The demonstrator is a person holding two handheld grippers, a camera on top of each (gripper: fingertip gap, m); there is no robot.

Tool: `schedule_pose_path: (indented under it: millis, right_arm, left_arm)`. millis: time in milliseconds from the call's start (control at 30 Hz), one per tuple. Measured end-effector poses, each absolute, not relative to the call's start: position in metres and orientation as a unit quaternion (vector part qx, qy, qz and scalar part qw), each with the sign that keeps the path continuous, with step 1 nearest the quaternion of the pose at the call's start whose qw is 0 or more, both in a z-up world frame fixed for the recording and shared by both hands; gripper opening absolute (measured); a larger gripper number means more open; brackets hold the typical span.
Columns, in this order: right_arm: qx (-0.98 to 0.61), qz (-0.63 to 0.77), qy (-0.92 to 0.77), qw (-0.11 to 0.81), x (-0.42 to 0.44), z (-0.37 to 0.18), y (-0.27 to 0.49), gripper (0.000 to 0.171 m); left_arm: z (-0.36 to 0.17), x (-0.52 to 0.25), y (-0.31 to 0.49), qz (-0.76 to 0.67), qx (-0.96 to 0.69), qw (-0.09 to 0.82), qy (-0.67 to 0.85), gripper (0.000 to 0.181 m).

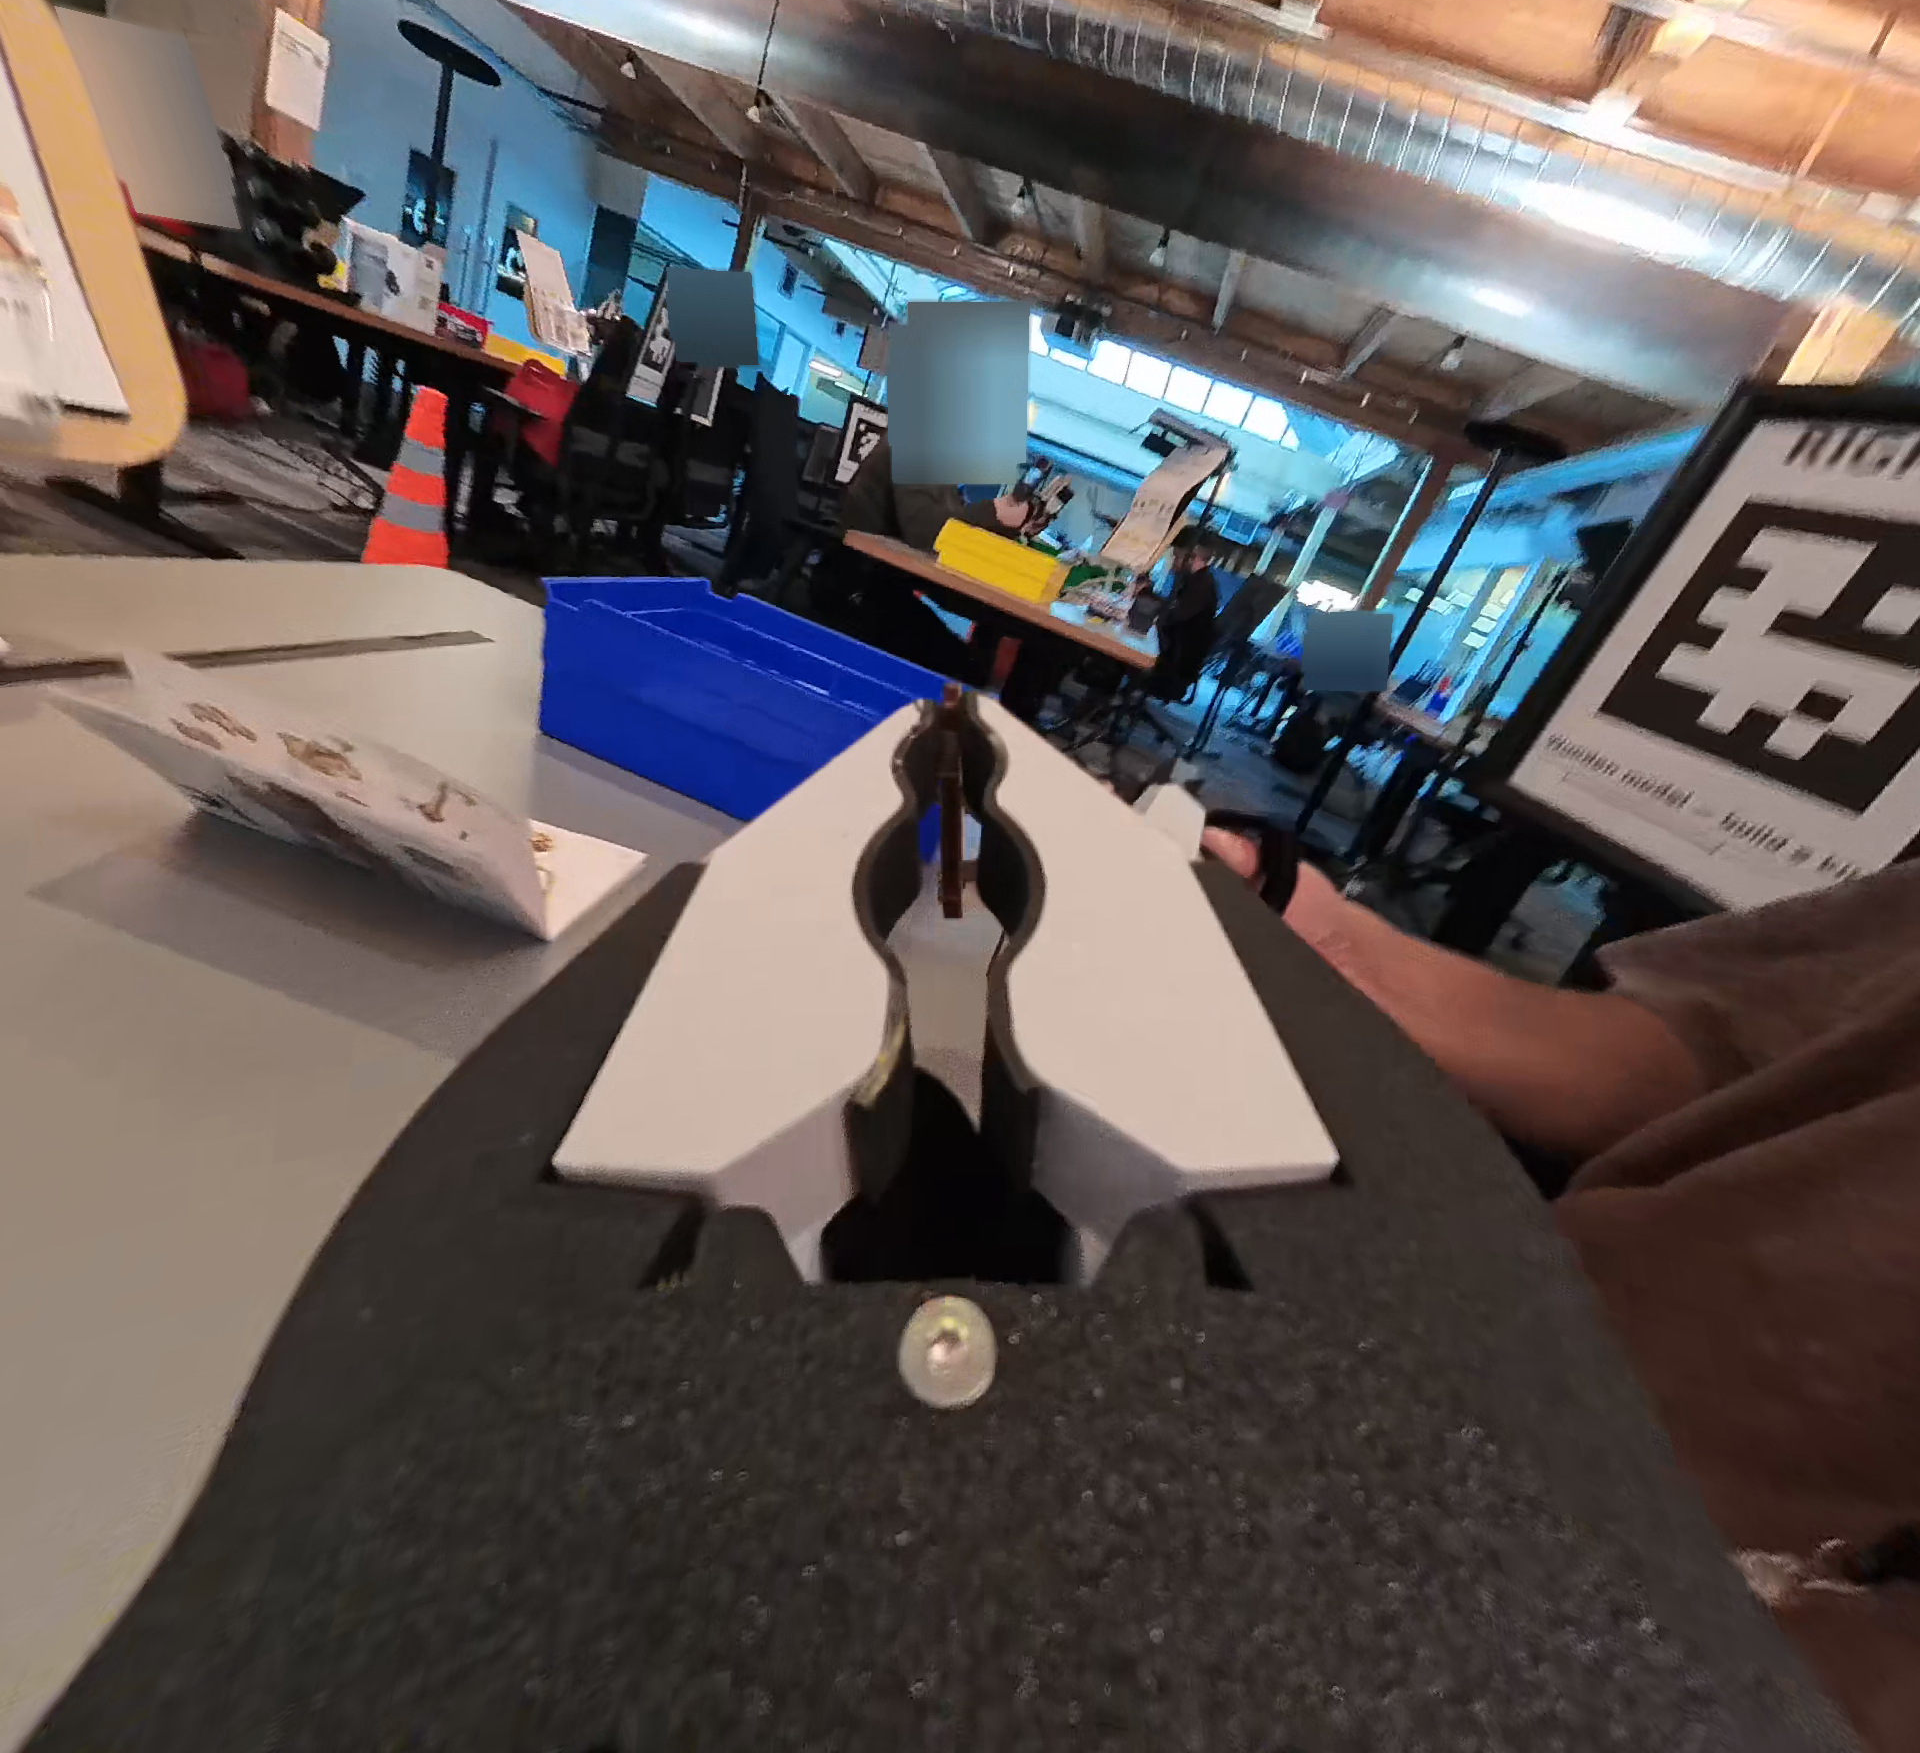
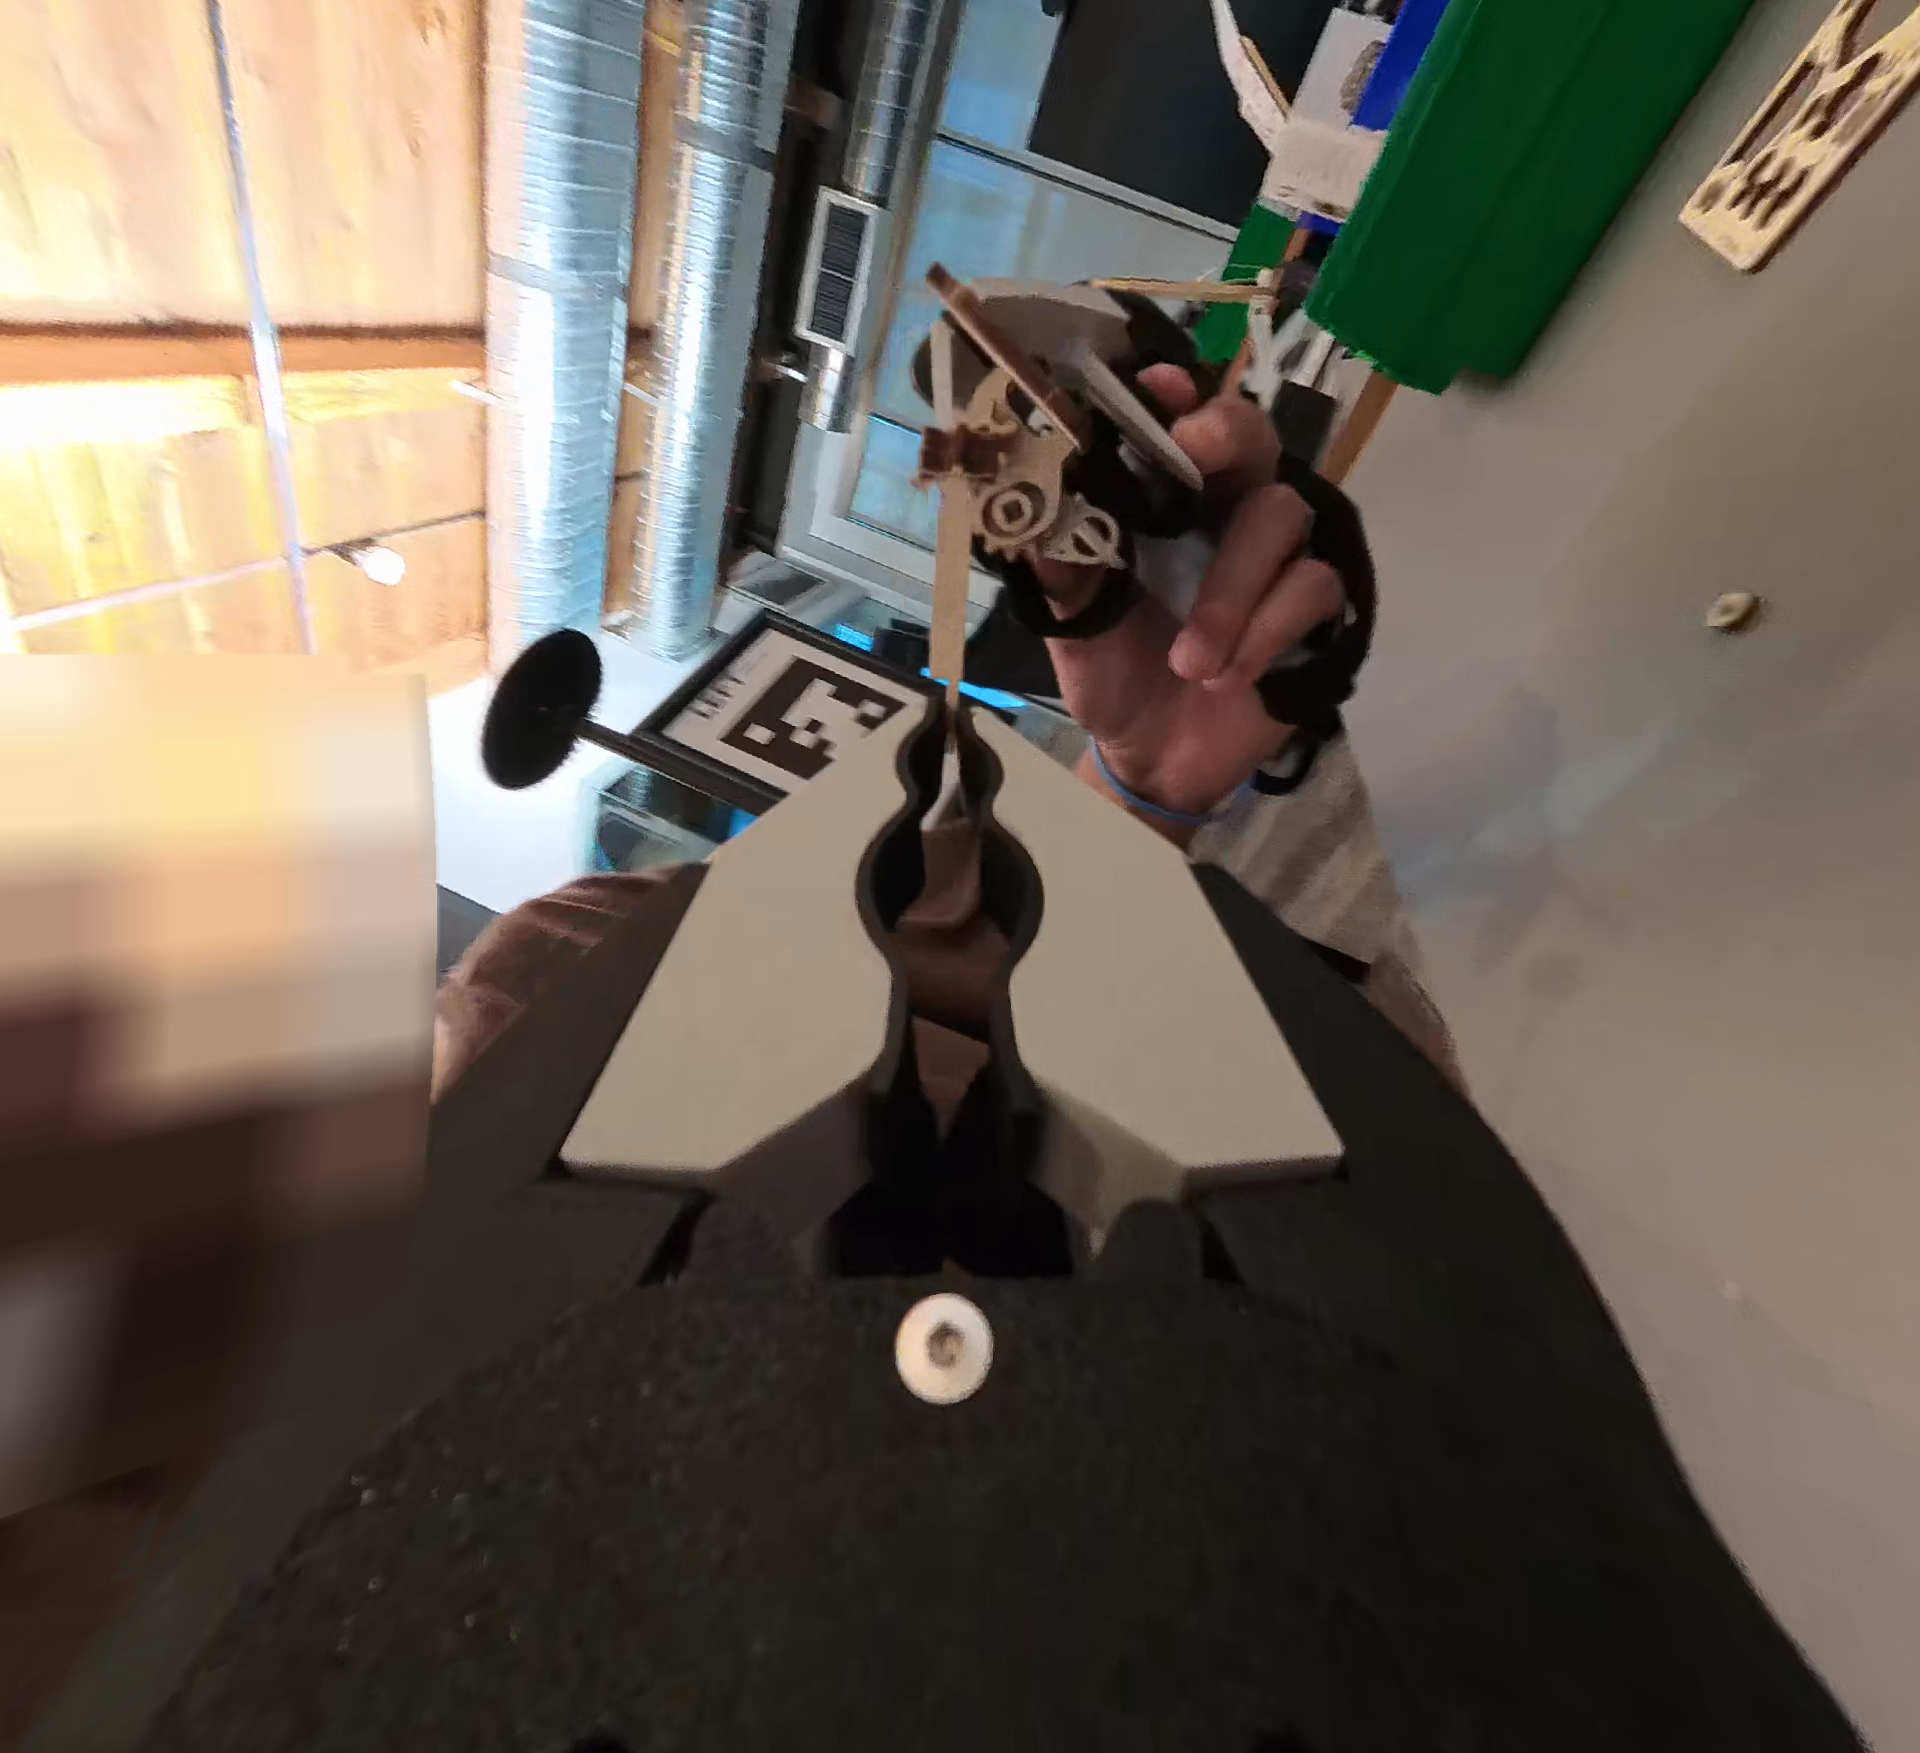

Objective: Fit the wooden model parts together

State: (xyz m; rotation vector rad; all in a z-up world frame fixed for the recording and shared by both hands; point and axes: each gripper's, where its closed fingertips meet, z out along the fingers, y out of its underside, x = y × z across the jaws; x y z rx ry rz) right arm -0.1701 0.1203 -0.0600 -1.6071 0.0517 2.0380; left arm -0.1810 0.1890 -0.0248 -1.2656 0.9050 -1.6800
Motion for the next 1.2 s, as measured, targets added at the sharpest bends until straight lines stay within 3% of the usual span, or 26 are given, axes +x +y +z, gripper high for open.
schedule_pose_path:
  millis: [100,367,600,800,900,1200]
  right_arm:
    - [-0.658,0.69,-0.013,0.302,-0.165,-0.074,0.121,0.001]
    - [-0.753,0.517,0.053,0.404,-0.09,-0.109,0.135,0.001]
    - [-0.83,0.359,0.047,0.424,-0.027,-0.142,0.127,0.001]
    - [-0.853,0.308,0.032,0.42,-0.015,-0.158,0.131,0.001]
    - [-0.861,0.293,0.019,0.414,-0.015,-0.165,0.131,0.001]
    - [-0.847,0.317,0.04,0.424,0.003,-0.17,0.174,0.001]
  left_arm:
    - [-0.024,-0.185,0.197,-0.717,-0.519,0.35,0.308,0.001]
    - [-0.054,-0.161,0.219,-0.615,-0.57,0.389,0.383,0.001]
    - [-0.072,-0.122,0.232,-0.631,-0.602,0.33,0.362,0.001]
    - [-0.051,-0.026,0.232,-0.568,-0.649,0.324,0.388,0.001]
    - [-0.069,0.011,0.264,-0.492,-0.68,0.336,0.427,0.001]
    - [-0.153,-0.02,0.336,-0.476,-0.777,0.224,0.347,0.001]
